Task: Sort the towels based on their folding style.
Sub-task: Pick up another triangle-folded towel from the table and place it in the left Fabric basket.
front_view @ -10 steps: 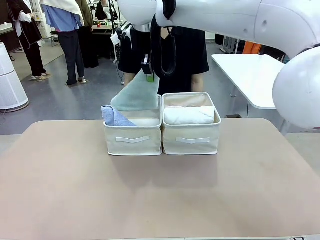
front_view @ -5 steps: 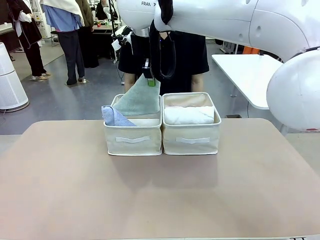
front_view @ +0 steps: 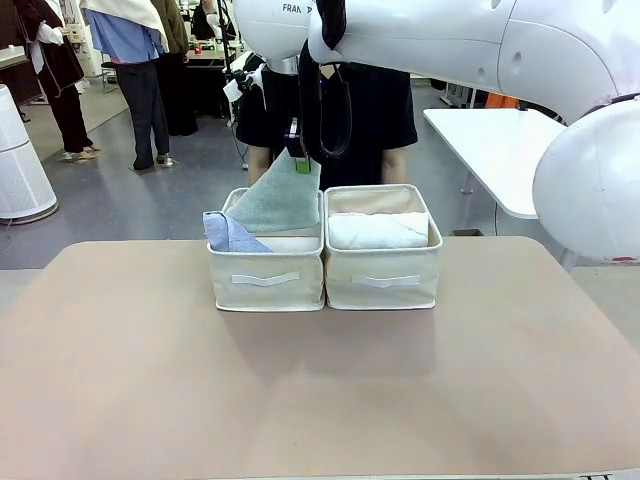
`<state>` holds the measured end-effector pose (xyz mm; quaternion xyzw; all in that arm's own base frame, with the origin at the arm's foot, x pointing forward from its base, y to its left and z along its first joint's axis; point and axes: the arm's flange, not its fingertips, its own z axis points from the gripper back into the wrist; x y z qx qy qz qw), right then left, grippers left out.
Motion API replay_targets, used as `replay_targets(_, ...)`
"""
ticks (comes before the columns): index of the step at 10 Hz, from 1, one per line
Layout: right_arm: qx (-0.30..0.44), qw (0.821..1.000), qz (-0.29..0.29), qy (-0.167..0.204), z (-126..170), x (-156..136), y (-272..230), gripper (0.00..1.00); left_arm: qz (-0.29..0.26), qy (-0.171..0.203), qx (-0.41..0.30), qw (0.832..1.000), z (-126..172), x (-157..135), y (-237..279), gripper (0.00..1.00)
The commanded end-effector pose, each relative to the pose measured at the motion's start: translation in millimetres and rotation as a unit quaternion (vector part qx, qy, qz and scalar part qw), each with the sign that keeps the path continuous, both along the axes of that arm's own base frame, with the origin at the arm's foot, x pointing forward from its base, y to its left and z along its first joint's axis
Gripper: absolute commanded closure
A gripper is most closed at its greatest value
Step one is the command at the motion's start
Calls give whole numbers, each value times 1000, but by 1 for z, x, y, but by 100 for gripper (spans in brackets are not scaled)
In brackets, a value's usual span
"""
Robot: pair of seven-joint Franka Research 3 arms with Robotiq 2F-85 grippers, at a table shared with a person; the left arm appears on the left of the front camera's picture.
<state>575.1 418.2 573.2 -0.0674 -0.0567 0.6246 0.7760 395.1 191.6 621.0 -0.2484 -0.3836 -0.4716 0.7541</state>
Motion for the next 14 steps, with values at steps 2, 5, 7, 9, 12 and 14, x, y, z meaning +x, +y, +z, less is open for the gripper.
replay_targets(2,-1,999,32,-8,-11,10,11,80,6,-8,-1,1000,-2,-1,-2,0)
replay_targets(5,11,999,42,1,-33,26,15,80,6,-8,-1,1000,-2,-1,-2,0)
replay_targets(7,-5,999,42,13,-46,34,18,80,6,-8,-1,1000,-2,-1,-2,0)
replay_targets(9,-15,999,39,26,-58,40,18,80,6,-8,-1,1000,-2,-1,-2,0)
replay_targets(12,-20,998,37,51,-80,49,18,80,6,-8,-1,1000,-2,-1,-2,0)
replay_targets(14,-25,997,42,63,-92,52,21,80,6,-8,-1,1000,-2,-1,-2,0)
